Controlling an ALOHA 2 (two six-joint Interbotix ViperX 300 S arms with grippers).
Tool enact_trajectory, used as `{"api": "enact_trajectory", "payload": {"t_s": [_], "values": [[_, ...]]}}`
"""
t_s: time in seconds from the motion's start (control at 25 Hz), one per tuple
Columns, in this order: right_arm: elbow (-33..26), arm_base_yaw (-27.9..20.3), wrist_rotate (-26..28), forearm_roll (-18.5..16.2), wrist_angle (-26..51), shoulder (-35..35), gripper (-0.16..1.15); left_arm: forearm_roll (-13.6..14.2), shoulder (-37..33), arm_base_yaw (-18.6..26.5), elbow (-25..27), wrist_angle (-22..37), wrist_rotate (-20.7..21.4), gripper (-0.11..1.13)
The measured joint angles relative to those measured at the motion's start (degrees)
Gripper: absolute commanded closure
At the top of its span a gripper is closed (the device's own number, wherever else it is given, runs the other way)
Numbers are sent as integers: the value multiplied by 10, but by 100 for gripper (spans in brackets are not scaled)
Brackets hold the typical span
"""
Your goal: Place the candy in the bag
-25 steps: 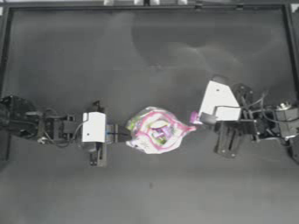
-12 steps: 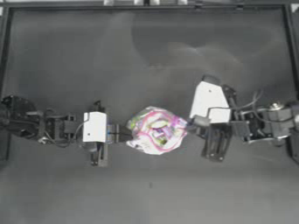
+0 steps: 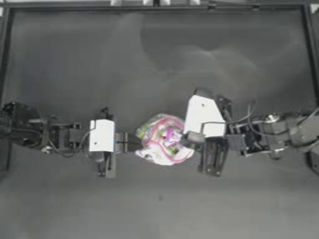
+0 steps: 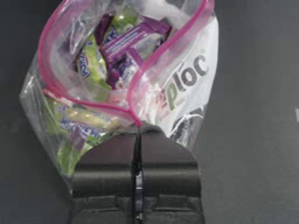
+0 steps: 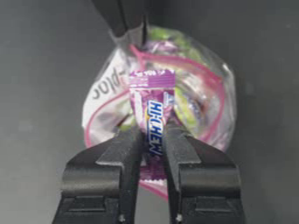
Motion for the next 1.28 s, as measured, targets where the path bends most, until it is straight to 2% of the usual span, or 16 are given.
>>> {"api": "enact_trajectory", "payload": {"t_s": [0.96, 1.28], "values": [[-4, -17, 0, -4, -33, 54, 43, 1, 0, -1, 0, 0, 0, 96], [-5, -18, 2, -18, -33, 57, 18, 1, 0, -1, 0, 0, 0, 96]]}}
